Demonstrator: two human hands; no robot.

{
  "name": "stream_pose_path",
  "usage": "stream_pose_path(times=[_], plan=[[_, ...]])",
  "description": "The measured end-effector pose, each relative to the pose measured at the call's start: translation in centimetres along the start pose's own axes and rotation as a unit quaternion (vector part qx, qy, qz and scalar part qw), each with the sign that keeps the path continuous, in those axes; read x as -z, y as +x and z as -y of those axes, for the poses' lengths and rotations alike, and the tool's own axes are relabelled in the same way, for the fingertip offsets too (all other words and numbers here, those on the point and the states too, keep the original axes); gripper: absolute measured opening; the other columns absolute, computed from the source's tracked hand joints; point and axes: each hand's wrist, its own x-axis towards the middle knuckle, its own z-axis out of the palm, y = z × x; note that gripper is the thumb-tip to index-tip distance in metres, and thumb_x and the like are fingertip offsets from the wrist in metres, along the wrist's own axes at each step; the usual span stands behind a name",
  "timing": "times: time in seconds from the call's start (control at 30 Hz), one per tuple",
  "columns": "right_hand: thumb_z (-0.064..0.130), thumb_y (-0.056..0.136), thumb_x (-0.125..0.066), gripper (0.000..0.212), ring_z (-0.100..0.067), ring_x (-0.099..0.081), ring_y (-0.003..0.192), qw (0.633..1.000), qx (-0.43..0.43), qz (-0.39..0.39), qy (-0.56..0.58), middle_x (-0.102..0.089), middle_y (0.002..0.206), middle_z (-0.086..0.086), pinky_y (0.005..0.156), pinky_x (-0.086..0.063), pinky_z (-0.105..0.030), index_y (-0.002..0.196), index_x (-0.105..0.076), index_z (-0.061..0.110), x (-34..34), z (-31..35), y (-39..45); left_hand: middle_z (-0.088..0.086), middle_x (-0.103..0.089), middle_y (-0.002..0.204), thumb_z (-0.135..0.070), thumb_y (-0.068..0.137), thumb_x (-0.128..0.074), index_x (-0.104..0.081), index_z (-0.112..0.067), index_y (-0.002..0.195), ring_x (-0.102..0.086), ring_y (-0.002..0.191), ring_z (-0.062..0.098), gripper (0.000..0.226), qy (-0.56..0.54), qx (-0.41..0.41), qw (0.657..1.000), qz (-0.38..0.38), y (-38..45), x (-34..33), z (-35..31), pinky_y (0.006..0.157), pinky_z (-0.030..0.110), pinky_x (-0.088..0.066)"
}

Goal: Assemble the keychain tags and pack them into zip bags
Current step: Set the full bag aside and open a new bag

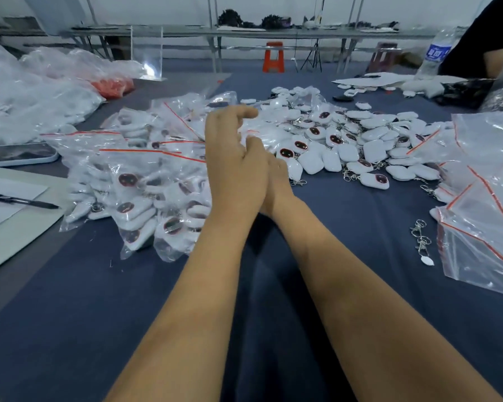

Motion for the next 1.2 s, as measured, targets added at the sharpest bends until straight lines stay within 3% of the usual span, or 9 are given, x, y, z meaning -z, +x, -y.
stream_pose_path(times=[0.07, 0.13, 0.27, 0.43, 0.6, 0.77, 0.93, 1.1, 1.2], plan=[[0.047, 0.097, -0.002, 0.072, -0.027, -0.040, 0.137, 0.992, 0.023, -0.042, 0.119, -0.045, 0.144, -0.009, 0.120, -0.024, -0.040, 0.141, -0.037, 0.003, -0.6, -0.5, -0.8, -0.005, -0.052, 0.120, 0.005, 0.082, -0.042, -0.058, -0.027, 0.102, -0.049, 0.108, -0.004, 0.041, -0.045, 0.066, 0.996, 0.027, -0.7, -2.1, 0.1, 0.089, 0.011, -0.040], [0.047, 0.103, -0.023, 0.055, -0.018, -0.055, 0.120, 0.970, -0.024, -0.147, 0.193, -0.057, 0.130, -0.013, 0.116, -0.031, -0.041, 0.128, -0.050, 0.007, -1.4, -0.7, -1.3, -0.007, -0.051, 0.120, 0.004, 0.083, -0.043, -0.060, -0.026, 0.103, -0.048, 0.100, -0.015, 0.039, -0.061, 0.116, 0.991, 0.020, -1.0, -3.4, 0.7, 0.081, 0.002, -0.036], [0.018, 0.096, -0.043, 0.015, -0.025, -0.055, 0.111, 0.993, -0.015, -0.108, -0.035, -0.065, 0.103, -0.002, 0.089, -0.032, -0.033, 0.092, -0.057, 0.020, -0.3, -2.2, -1.1, -0.006, -0.045, 0.121, 0.000, 0.084, -0.046, -0.061, -0.023, 0.107, -0.047, 0.115, 0.007, 0.036, -0.024, 0.159, 0.987, -0.021, -1.1, -4.7, 2.9, 0.093, 0.012, -0.036], [0.030, 0.094, -0.049, 0.019, -0.024, -0.050, 0.109, 0.994, -0.016, -0.092, -0.059, -0.062, 0.105, 0.003, 0.079, -0.023, -0.032, 0.110, -0.058, 0.025, 0.6, -3.8, -2.9, -0.003, -0.041, 0.116, -0.003, 0.088, -0.048, -0.059, -0.020, 0.101, -0.049, 0.100, 0.009, 0.025, 0.004, 0.199, 0.979, -0.037, -2.4, -6.4, 4.6, 0.074, 0.000, -0.033], [0.026, 0.093, -0.049, 0.024, -0.027, -0.045, 0.107, 0.993, -0.035, -0.097, -0.050, -0.055, 0.109, -0.003, 0.081, -0.028, -0.033, 0.108, -0.068, 0.025, 1.4, -5.1, -5.4, 0.007, -0.060, 0.112, 0.004, 0.079, -0.049, -0.066, -0.020, 0.097, -0.059, 0.104, 0.027, 0.034, 0.045, 0.193, 0.979, 0.047, -2.5, -5.8, 6.3, 0.088, 0.032, -0.049], [0.016, 0.096, -0.048, 0.021, -0.027, -0.051, 0.103, 0.988, -0.109, -0.085, 0.070, -0.057, 0.112, -0.009, 0.087, -0.043, -0.039, 0.107, -0.066, 0.012, 2.4, -6.7, -6.8, 0.001, -0.057, 0.127, -0.009, 0.081, -0.057, -0.071, -0.026, 0.111, -0.037, 0.125, 0.031, 0.037, 0.274, 0.081, 0.942, 0.177, -3.1, -5.2, 6.4, 0.093, 0.019, -0.021], [0.017, 0.097, -0.049, 0.016, -0.006, -0.053, 0.083, 0.896, -0.193, -0.143, 0.373, -0.058, 0.094, 0.008, 0.067, -0.039, -0.016, 0.086, -0.055, 0.027, 2.9, -7.5, -7.7, 0.001, -0.060, 0.124, -0.017, 0.083, -0.058, -0.069, -0.030, 0.113, -0.049, 0.123, 0.027, 0.035, 0.197, 0.112, 0.963, 0.147, -3.2, -4.7, 5.3, 0.102, 0.032, -0.038], [0.020, 0.093, -0.062, 0.008, -0.011, -0.064, 0.087, 0.763, -0.226, -0.205, 0.569, -0.065, 0.095, 0.005, 0.079, -0.052, -0.025, 0.094, -0.059, 0.027, 3.8, -8.5, -7.9, 0.002, -0.061, 0.062, -0.026, 0.082, -0.055, -0.066, -0.016, 0.067, -0.060, 0.083, 0.035, 0.021, 0.167, 0.104, 0.974, 0.109, -3.1, -4.4, 4.9, 0.073, 0.037, -0.051], [0.019, 0.092, -0.066, 0.010, -0.012, -0.063, 0.078, 0.718, -0.237, -0.220, 0.616, -0.060, 0.087, 0.007, 0.071, -0.055, -0.023, 0.095, -0.057, 0.020, 4.2, -8.6, -8.1, 0.007, -0.068, 0.074, -0.033, 0.093, -0.049, -0.067, -0.012, 0.082, -0.063, 0.079, 0.030, 0.029, 0.111, 0.133, 0.980, 0.102, -3.3, -4.8, 4.5, 0.078, 0.045, -0.052]])
